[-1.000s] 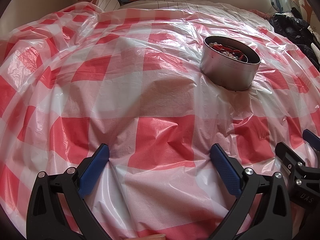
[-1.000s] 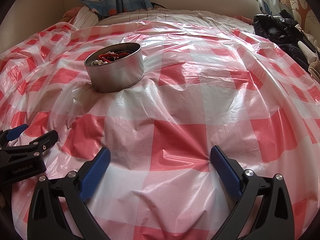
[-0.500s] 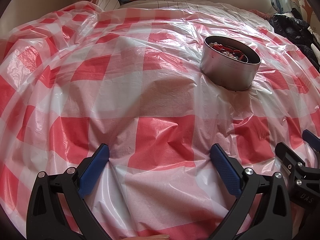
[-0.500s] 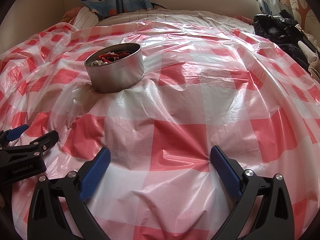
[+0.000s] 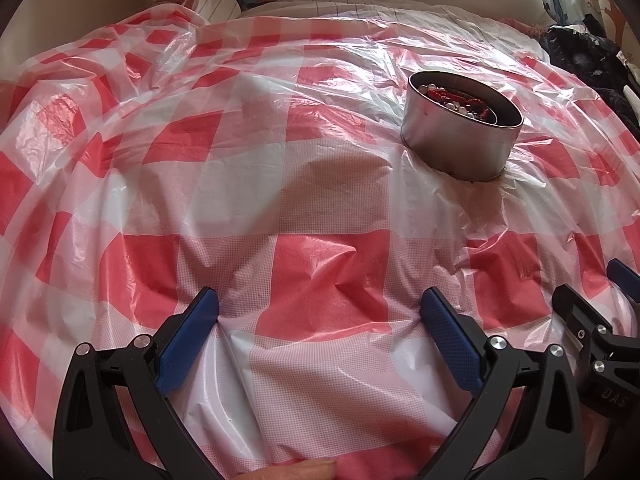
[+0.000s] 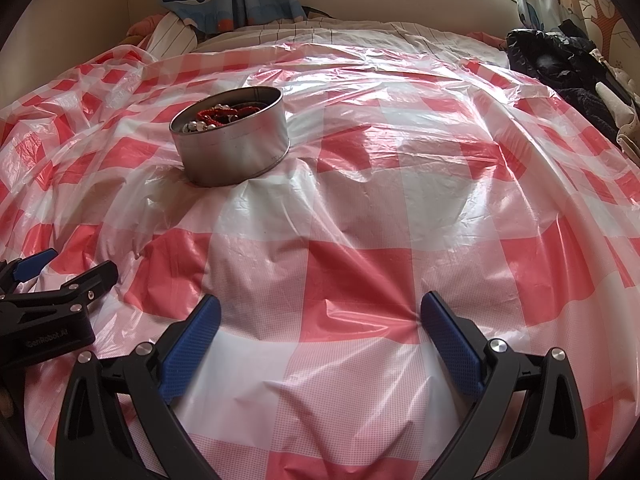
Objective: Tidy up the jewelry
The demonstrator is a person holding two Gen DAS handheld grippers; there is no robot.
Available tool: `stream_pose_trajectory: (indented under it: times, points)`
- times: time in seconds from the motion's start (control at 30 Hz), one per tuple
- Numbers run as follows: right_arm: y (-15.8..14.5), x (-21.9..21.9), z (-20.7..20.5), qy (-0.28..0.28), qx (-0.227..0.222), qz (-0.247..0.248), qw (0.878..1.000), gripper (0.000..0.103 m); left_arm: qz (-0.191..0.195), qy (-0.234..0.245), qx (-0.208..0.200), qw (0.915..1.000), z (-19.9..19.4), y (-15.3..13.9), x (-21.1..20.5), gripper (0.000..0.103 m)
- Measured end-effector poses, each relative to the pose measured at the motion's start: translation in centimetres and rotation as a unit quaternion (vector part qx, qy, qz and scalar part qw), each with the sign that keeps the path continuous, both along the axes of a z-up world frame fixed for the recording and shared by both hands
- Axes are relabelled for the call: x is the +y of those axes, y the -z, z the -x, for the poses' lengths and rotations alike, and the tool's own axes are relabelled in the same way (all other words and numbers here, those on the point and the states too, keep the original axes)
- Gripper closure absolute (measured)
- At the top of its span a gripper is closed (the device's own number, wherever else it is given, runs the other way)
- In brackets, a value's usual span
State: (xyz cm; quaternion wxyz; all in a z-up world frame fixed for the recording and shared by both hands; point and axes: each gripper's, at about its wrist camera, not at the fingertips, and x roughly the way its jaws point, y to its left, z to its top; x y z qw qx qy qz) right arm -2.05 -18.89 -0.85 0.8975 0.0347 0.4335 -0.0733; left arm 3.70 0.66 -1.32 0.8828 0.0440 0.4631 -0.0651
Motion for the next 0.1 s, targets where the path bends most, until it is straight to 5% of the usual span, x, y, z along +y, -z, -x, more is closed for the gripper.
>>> stream_pose_trajectory:
  times: [0.1]
  points:
    - [0.01,-0.04,-0.04,0.0,0.0,0.0,1.0,0.007,-0.002,-0.002,0.002,1.0,0.04,-0.07,-0.09,0.006]
